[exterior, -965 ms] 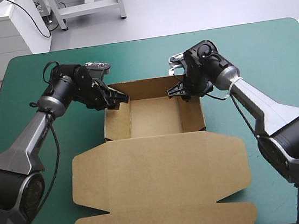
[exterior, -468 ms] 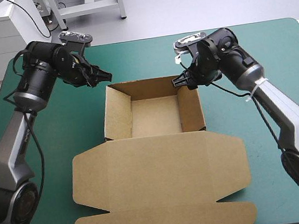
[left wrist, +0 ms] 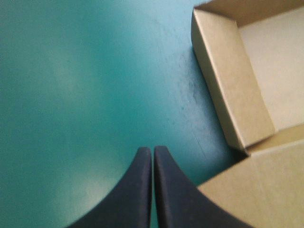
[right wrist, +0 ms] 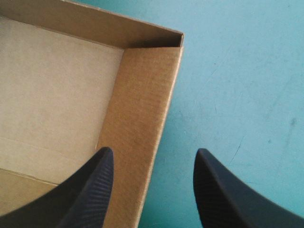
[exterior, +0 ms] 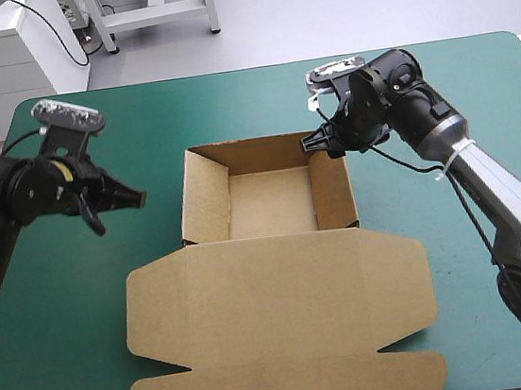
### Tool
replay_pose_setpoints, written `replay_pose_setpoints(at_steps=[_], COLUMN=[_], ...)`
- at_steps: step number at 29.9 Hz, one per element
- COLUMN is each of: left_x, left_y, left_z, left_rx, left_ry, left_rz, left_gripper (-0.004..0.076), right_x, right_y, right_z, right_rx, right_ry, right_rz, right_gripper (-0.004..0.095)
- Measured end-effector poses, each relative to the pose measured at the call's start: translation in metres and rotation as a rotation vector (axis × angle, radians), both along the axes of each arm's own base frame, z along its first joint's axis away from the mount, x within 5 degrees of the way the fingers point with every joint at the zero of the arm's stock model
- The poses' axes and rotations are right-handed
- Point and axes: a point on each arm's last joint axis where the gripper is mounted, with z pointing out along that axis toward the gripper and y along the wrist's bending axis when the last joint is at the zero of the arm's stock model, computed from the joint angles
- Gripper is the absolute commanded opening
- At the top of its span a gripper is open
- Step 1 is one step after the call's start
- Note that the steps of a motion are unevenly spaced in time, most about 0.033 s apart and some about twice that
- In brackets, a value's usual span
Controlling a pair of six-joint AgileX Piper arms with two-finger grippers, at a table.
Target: Fold the box
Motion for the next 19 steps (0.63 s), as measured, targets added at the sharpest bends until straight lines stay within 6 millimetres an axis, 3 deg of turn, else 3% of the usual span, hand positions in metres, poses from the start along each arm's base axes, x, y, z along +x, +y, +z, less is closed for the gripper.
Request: replay_pose_setpoints(at_steps=[9, 13, 19], left_x=[-0.081, -0.109, -0.143], left_y=[0.022, 0.032, 0.044], left_z=[-0.040, -0.056, -0.095], left_rx=[-0.094, -0.107, -0.102], left_ry=[-0.036, -0.065, -0.040], left_rz=[-0.019, -0.022, -0.022], left_gripper=[-0.0008, -0.0008, -0.0008], right_x=[0.008, 0.015, 0.025], right_y=[0.006, 0.012, 0.018], right_z=[-0.047, -0.063, -0.090], right_rx=[-0.041, -0.034, -0.026], right_ry=[0.141, 0.187, 0.259], right_rz=[-0.009, -0.007, -0.014], right_gripper=[0.0484, 0.0484, 0.0484])
